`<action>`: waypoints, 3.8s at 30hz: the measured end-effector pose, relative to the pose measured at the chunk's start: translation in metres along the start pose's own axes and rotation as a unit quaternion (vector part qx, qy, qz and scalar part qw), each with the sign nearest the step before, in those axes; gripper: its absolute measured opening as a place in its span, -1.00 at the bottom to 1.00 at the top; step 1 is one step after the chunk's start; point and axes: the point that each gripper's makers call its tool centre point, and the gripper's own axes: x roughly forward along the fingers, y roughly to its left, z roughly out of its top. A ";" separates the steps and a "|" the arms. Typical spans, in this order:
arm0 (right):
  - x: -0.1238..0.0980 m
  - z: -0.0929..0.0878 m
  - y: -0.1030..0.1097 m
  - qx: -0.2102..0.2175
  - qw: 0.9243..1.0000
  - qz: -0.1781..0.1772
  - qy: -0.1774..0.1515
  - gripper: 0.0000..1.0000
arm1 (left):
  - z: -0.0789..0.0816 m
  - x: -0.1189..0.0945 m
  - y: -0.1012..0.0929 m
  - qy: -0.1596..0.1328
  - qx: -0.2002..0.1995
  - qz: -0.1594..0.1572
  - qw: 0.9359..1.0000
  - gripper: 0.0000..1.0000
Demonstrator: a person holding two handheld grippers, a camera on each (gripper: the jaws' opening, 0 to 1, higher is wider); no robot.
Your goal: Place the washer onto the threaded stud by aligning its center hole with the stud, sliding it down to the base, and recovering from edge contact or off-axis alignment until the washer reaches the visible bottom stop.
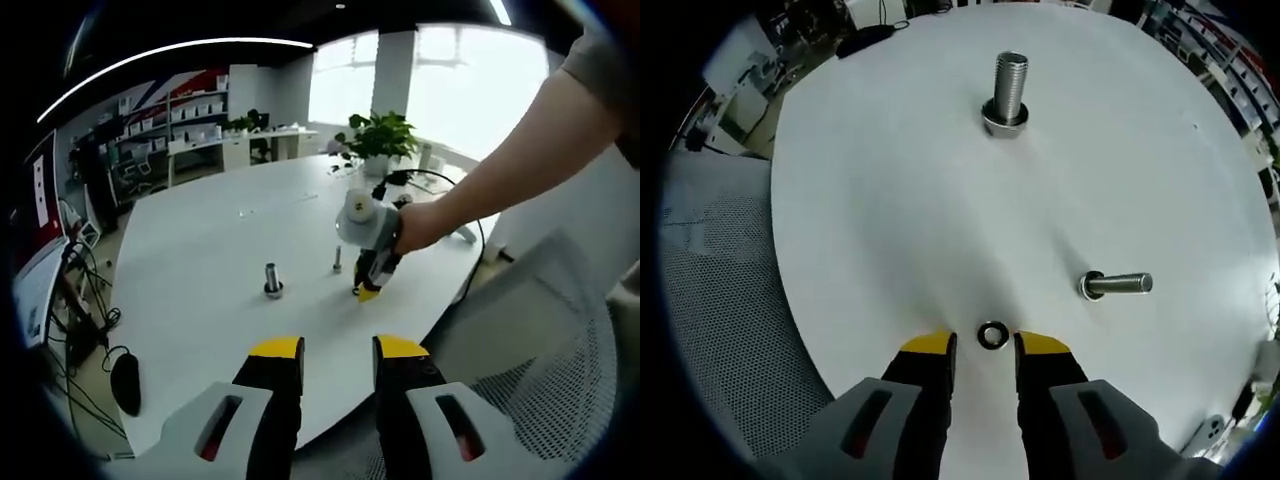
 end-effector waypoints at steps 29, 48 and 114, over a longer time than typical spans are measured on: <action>0.002 0.000 -0.001 -0.096 0.994 0.008 0.056 -0.61 | 0.000 0.000 -0.001 0.001 -0.001 -0.003 1.000 -0.51; 0.003 0.000 -0.005 -0.101 0.985 -0.015 0.136 -0.70 | -0.001 0.001 -0.001 0.004 -0.001 -0.003 1.000 -0.53; -0.068 0.039 -0.061 0.041 0.986 -0.116 -0.110 -0.72 | 0.001 -0.001 0.000 -0.003 0.003 0.000 1.000 -0.54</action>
